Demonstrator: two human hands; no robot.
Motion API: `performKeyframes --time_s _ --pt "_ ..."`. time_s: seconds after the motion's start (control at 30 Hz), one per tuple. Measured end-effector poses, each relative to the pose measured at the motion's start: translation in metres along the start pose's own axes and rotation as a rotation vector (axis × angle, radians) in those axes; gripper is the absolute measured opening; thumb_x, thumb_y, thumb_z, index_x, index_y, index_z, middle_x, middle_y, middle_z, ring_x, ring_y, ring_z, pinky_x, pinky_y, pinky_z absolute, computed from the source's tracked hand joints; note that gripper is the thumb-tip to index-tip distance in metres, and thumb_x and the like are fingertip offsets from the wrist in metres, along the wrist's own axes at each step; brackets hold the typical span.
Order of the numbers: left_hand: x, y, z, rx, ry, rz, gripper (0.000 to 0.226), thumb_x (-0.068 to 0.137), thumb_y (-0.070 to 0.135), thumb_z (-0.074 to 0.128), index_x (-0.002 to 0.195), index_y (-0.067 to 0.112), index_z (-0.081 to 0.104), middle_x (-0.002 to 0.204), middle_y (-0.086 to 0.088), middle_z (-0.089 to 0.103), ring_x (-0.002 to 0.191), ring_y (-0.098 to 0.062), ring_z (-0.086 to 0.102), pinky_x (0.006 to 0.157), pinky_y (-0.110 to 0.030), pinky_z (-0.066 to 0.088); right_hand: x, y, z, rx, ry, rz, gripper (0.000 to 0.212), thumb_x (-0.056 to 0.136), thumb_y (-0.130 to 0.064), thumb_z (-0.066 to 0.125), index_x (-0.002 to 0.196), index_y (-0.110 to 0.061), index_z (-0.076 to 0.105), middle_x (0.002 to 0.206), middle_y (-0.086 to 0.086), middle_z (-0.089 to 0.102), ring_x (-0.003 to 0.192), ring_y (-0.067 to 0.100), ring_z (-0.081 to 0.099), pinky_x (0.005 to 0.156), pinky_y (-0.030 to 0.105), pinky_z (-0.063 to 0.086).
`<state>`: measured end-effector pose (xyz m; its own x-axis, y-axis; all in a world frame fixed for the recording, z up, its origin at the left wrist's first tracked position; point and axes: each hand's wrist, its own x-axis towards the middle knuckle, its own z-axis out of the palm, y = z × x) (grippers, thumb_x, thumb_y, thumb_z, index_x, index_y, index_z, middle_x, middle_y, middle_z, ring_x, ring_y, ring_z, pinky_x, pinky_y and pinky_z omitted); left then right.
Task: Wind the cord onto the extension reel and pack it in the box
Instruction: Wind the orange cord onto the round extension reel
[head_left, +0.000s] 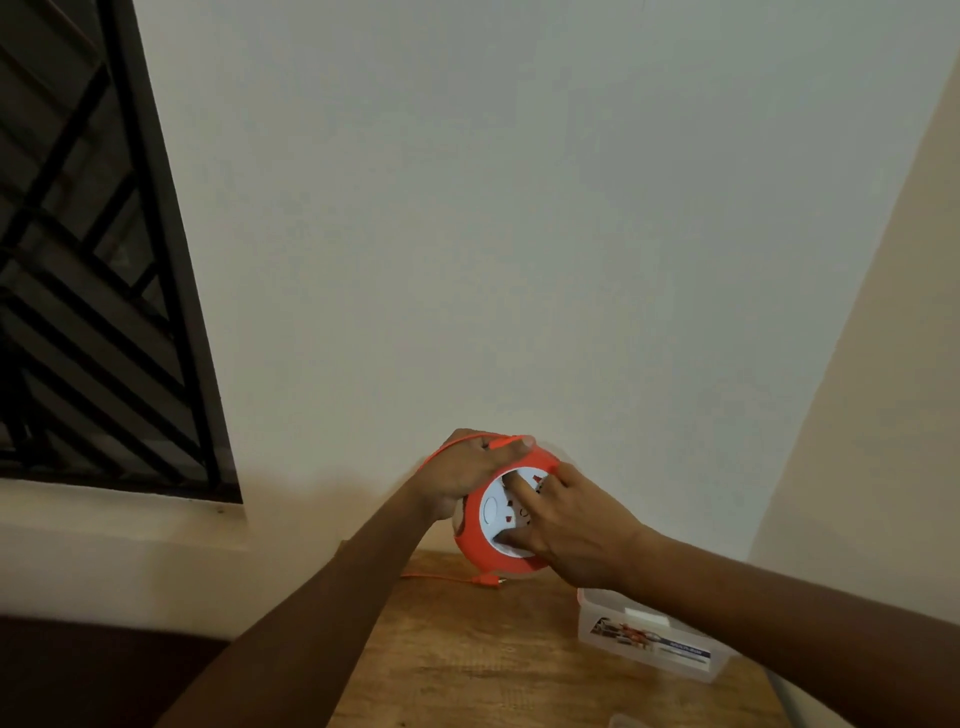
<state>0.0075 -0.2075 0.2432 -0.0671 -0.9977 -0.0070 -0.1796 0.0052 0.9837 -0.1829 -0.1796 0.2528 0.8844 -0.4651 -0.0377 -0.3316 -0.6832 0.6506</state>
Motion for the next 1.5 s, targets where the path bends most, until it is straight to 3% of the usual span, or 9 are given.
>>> performKeyframes --time_s 0.2,0.33,0.47,0.6,0.73,0.9,1.1,1.37,1.5 --pt "0.002 -0.002 0.013 -0.432 0.248 -0.056 0.051 0.087 0.057 0.074 0.118 0.017 0.074 0.112 -0.011 0.081 0.098 -0.033 0.079 0.089 -0.05 0.065 0.011 0.019 -0.005 0.539 0.098 0.501 0.05 0.095 -0.054 0.035 0.144 -0.055 0.027 0.142 0.013 0.045 0.109 0.031 0.06 0.083 0.039 0.053" --pt "0.003 -0.004 0.029 -0.397 0.373 0.005 0.036 0.09 0.058 0.07 0.109 0.028 0.075 0.102 0.004 0.081 0.089 -0.022 0.08 0.074 -0.037 0.068 0.022 -0.003 0.009 0.933 0.245 0.773 0.049 0.097 -0.05 0.038 0.146 -0.046 0.033 0.149 0.005 0.046 0.128 0.027 0.052 0.098 0.041 0.047" --pt "-0.001 -0.012 0.037 -0.294 0.379 -0.006 0.042 0.091 0.056 0.069 0.116 0.023 0.075 0.11 -0.002 0.081 0.094 -0.027 0.079 0.086 -0.047 0.066 0.02 -0.018 0.017 1.156 0.234 0.877 0.053 0.097 -0.05 0.046 0.148 -0.038 0.036 0.149 -0.003 0.047 0.133 0.023 0.047 0.107 0.039 0.04" --pt "-0.002 -0.015 0.026 -0.289 0.325 -0.038 0.038 0.09 0.054 0.072 0.109 0.021 0.077 0.098 -0.003 0.084 0.083 -0.028 0.081 0.076 -0.042 0.068 0.0 -0.015 0.014 0.796 0.195 0.707 0.063 0.09 -0.041 0.059 0.148 -0.039 0.035 0.141 0.001 0.056 0.116 0.027 0.061 0.091 0.04 0.053" --pt "0.0 -0.005 0.014 -0.144 0.247 0.02 0.04 0.087 0.056 0.074 0.098 0.018 0.079 0.089 -0.005 0.084 0.077 -0.028 0.081 0.072 -0.042 0.068 -0.021 0.009 0.005 0.269 0.182 0.288 0.05 0.066 -0.026 0.089 0.112 -0.022 0.07 0.113 0.014 0.068 0.075 0.029 0.071 0.059 0.035 0.058" --pt "-0.001 -0.004 0.014 -0.066 0.179 0.001 0.036 0.086 0.06 0.073 0.096 0.025 0.078 0.088 0.0 0.084 0.077 -0.024 0.082 0.077 -0.045 0.068 -0.022 0.021 -0.004 0.216 0.052 0.005 0.05 0.078 -0.021 0.081 0.123 -0.031 0.063 0.143 0.019 0.046 0.1 0.035 0.067 0.067 0.038 0.06" --pt "-0.004 -0.006 0.017 -0.073 0.131 -0.021 0.039 0.086 0.06 0.072 0.099 0.024 0.077 0.09 -0.001 0.084 0.079 -0.026 0.082 0.075 -0.043 0.068 -0.017 0.021 -0.005 0.161 -0.053 -0.038 0.069 0.092 -0.027 0.067 0.146 -0.042 0.028 0.154 0.025 0.027 0.109 0.04 0.061 0.082 0.046 0.057" --pt "-0.007 -0.002 0.018 -0.176 0.132 -0.018 0.039 0.088 0.056 0.072 0.107 0.022 0.076 0.096 -0.001 0.084 0.084 -0.028 0.082 0.076 -0.042 0.068 -0.004 0.018 -0.003 -0.059 -0.092 -0.013 0.077 0.09 -0.037 0.068 0.151 -0.033 0.022 0.15 0.029 0.034 0.119 0.045 0.055 0.1 0.056 0.044" --pt "-0.008 0.004 0.021 -0.338 0.195 -0.009 0.036 0.089 0.054 0.073 0.109 0.024 0.076 0.095 0.0 0.084 0.082 -0.026 0.082 0.066 -0.038 0.066 0.003 0.026 -0.009 0.094 -0.008 0.249 0.078 0.091 -0.046 0.062 0.152 -0.035 0.017 0.134 0.019 0.056 0.109 0.037 0.063 0.09 0.045 0.051"
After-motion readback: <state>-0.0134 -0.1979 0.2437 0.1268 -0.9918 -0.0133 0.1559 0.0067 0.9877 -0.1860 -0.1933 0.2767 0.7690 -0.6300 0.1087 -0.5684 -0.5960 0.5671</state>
